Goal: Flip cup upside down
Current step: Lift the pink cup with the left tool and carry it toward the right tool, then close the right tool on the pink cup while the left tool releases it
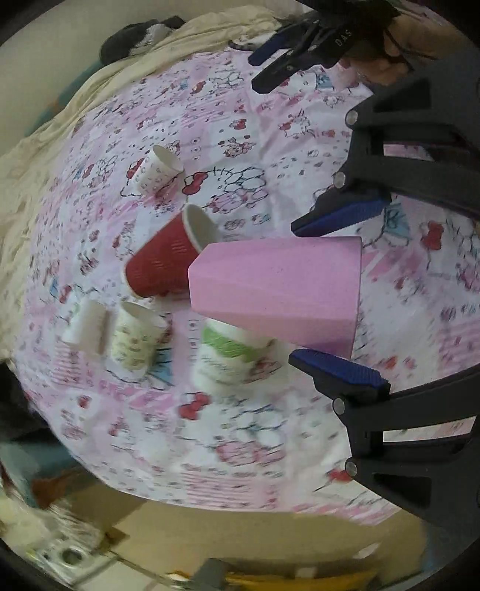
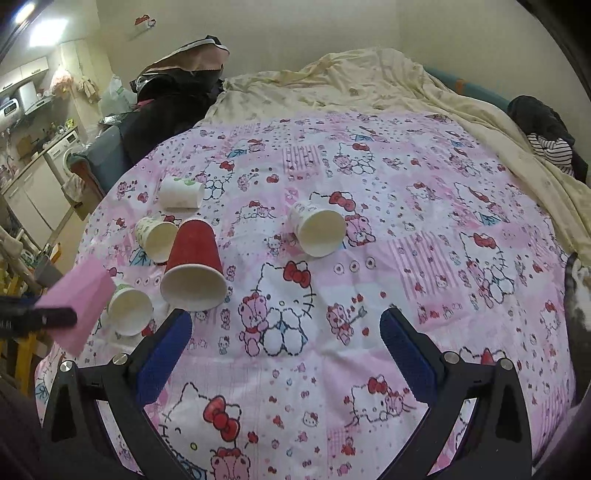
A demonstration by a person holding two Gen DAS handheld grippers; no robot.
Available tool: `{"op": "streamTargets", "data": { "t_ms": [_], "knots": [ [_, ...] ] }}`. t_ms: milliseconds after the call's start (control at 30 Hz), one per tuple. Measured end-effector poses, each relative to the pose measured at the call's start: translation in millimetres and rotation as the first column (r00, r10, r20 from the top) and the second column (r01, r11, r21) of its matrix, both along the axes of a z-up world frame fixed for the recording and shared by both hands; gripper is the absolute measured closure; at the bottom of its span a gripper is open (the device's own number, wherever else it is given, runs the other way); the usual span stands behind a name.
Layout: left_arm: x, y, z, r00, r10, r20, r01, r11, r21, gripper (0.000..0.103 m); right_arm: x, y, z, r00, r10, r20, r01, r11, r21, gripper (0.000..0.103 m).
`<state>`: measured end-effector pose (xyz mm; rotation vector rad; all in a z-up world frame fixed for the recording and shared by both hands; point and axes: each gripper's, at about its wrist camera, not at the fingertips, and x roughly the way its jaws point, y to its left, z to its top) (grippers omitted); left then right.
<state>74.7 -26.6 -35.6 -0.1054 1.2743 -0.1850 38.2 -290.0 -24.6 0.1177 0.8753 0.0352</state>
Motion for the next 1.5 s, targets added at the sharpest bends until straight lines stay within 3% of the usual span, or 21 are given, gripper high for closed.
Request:
{"op": "streamTargets", "data": {
  "t_ms": [200,367,500,633,767,900,1200,1500],
  "knots": [
    [-24.8,-10.0,-35.0,0.991,0.118,-0.066,-0.122,0.991,-0.058,0.044,-21.2,-11.2,0.9,0.999,-0.039,-0.011,0.039,0.998,0.045,0.0],
    [-35.6,-20.1,-63.7,0.975,0.196,-0.108,-0.202,0.978,-0.047,0.044,-31.0,-18.2,-2.3,0.997,-0.073,-0.03,0.074,0.996,0.057,0.0],
    [-36.4,-26.7,-81.0,0.965,0.226,-0.131,-0.23,0.973,-0.016,0.044,-28.8,-21.3,-8.9,0.994,-0.093,-0.057,0.094,0.995,0.025,0.0],
    [-35.3,-33.7,-96.7,0.959,0.226,-0.169,-0.231,0.973,-0.014,0.043,-24.5,-24.7,-15.3,0.991,-0.096,-0.089,0.102,0.993,0.064,0.0],
    [-34.8,-41.0,-97.4,0.97,0.185,-0.158,-0.187,0.982,0.001,0.04,-23.1,-21.8,-16.8,0.992,-0.078,-0.1,0.086,0.994,0.07,0.0],
    [-34.0,-45.7,-98.8,0.972,0.153,-0.177,-0.157,0.988,-0.009,0.024,-23.5,-19.6,-15.8,0.993,-0.066,-0.101,0.074,0.994,0.082,0.0],
    [-33.7,-43.3,-83.9,0.982,0.118,-0.144,-0.121,0.993,-0.013,0.021,-22.8,-14.8,-15.6,0.993,-0.053,-0.101,0.061,0.996,0.071,0.0],
    [-49.6,-7.8,-29.4,0.998,0.061,0.023,-0.062,0.997,0.034,0.017,-21.2,-13.8,-14.8,0.994,-0.049,-0.1,0.057,0.995,0.077,0.0]
  ]
}}
